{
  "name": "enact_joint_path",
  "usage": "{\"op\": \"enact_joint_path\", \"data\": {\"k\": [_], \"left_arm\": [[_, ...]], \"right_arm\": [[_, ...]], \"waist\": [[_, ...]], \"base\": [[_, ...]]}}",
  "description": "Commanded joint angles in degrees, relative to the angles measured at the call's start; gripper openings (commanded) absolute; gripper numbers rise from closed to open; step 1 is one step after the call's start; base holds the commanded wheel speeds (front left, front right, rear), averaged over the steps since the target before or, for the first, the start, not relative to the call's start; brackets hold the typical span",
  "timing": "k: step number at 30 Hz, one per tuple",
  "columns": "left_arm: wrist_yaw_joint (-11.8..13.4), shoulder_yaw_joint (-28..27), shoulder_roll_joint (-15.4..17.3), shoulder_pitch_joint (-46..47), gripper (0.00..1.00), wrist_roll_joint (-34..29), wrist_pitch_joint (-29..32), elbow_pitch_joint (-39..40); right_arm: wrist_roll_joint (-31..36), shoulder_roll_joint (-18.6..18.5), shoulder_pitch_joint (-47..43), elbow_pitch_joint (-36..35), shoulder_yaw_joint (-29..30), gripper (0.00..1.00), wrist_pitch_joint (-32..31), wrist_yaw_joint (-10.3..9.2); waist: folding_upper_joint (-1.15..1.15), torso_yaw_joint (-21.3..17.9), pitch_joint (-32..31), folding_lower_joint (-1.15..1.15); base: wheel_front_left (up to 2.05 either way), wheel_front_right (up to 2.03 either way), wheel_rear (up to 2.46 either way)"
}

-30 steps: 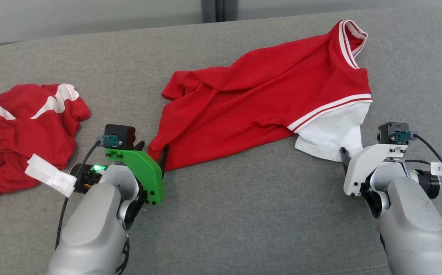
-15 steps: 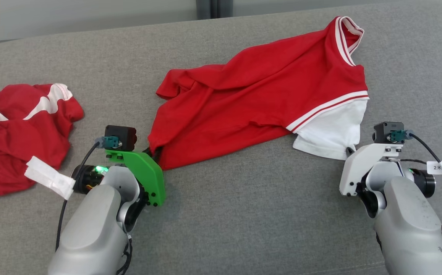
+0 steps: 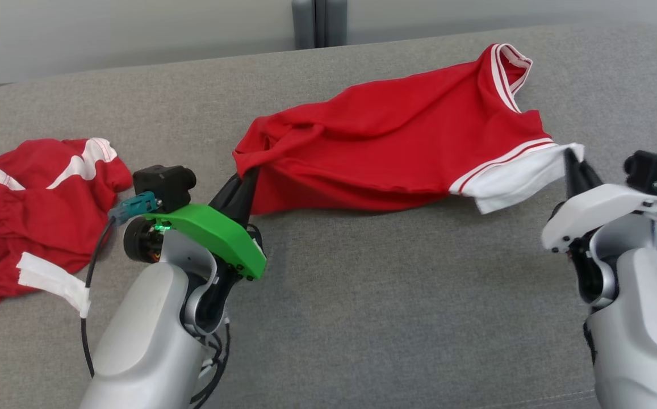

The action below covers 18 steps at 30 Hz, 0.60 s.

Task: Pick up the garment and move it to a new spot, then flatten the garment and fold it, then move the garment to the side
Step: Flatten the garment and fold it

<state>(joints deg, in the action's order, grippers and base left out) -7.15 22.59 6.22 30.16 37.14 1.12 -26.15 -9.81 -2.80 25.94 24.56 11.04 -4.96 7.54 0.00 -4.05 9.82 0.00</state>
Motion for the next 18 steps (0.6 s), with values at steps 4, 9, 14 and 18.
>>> {"op": "enact_joint_path", "data": {"k": [4,9,14,18], "left_arm": [[-0.3,1.0,-0.7,-1.8,0.0,7.1,0.0,9.3],[-0.3,2.3,-0.7,-0.5,0.0,14.3,2.3,19.3],[0.0,2.1,1.8,4.1,0.0,14.9,5.9,21.3],[0.6,1.5,2.6,11.1,0.0,12.0,5.9,18.4]], "right_arm": [[0.6,-0.2,-3.0,-14.0,2.4,0.0,-2.2,-0.09],[0.9,-0.1,-3.7,-30.9,4.4,0.0,-6.8,-0.09],[0.7,-0.2,1.9,-36.7,3.1,0.0,-10.7,-0.09],[-0.8,-2.3,9.6,-29.8,0.4,0.0,-12.9,-0.09]], "waist": [[0.0,0.2,0.0,0.0],[0.0,0.4,1.8,0.0],[0.0,-0.6,5.4,0.0],[0.0,-1.7,10.8,0.0]], "base": [[0.0,0.0,0.0],[0.0,0.0,0.0],[0.0,0.0,0.0],[0.0,0.0,0.0]]}}
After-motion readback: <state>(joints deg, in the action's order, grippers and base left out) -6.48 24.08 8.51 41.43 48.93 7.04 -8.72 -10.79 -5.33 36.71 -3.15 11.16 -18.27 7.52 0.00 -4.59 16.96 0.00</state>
